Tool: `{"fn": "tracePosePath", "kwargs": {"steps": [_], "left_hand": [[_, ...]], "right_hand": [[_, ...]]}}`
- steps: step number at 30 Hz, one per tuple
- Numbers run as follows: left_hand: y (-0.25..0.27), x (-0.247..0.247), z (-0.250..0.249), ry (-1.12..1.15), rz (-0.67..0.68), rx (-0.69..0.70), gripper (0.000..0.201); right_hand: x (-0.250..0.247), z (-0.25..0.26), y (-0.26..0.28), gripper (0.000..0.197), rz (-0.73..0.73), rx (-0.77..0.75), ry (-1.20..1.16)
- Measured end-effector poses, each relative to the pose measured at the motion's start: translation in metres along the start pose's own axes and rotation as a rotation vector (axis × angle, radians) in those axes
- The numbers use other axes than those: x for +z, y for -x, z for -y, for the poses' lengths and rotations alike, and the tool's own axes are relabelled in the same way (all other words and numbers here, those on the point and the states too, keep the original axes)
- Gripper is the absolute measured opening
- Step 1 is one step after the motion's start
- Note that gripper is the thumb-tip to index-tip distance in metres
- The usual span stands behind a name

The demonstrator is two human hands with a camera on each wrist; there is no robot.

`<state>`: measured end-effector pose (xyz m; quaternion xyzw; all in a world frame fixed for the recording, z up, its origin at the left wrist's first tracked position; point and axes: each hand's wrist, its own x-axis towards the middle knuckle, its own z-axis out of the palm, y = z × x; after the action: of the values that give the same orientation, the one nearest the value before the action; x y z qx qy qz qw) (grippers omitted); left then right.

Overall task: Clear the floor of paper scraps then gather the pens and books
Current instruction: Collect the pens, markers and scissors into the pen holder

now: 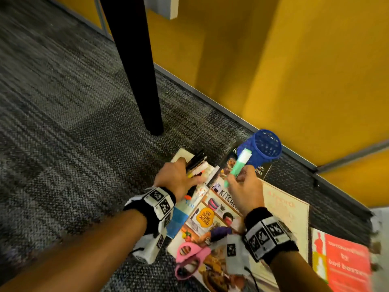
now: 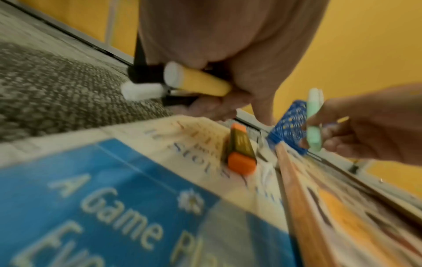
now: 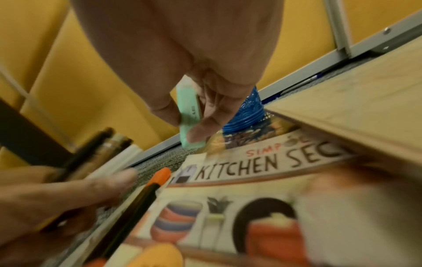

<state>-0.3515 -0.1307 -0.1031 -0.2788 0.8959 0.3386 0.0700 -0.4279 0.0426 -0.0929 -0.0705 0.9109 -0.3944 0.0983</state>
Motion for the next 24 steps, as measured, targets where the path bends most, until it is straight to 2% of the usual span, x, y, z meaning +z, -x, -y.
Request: {"fn": "tracePosePath", "kwargs": {"steps": [2,5,7,10,12,15,18,19,22,24], "left_hand": [[0.001,0.011,-0.005,-0.128,0.075,-0.043,0.065],[0.007,0.015,-0.007,-0.158,0.112,-0.060,0.055],[0.014,0.013,-0.007,0.003,0.106,-0.038,0.045],[0.028,0.012,-0.013,0.444,0.109,-0.027,0.024],[0.035,0.013,-0.022,0.650,0.153,-0.044,0.011],[0.043,0.014,-0.032,0.759,0.214,-0.027,0.020],[0.047,0.009,-0.035,0.771,0.228,0.008,0.024],[0.047,0.006,-0.035,0.767,0.222,0.005,0.024],[0.048,-0.002,-0.030,0.769,0.206,-0.006,0.020],[0.052,-0.007,-0.025,0.794,0.192,-0.033,0.020]], "right_hand": [[-0.003,-0.010,0.018,0.017,0.124,-0.003,0.014],[-0.003,-0.022,0.042,0.019,0.252,-0.005,-0.006],[-0.002,-0.024,0.054,0.019,0.294,0.005,-0.086],[-0.001,-0.014,0.067,0.016,0.324,0.023,-0.226],[-0.001,-0.005,0.075,0.018,0.320,-0.003,-0.309],[-0.006,0.005,0.086,0.017,0.307,-0.068,-0.313],[-0.023,0.004,0.085,0.011,0.401,-0.078,-0.356],[-0.030,0.001,0.080,0.013,0.402,-0.111,-0.304],[-0.055,-0.006,0.054,0.038,0.177,-0.252,0.069],[-0.069,-0.001,0.030,0.064,0.014,-0.239,0.275]]}}
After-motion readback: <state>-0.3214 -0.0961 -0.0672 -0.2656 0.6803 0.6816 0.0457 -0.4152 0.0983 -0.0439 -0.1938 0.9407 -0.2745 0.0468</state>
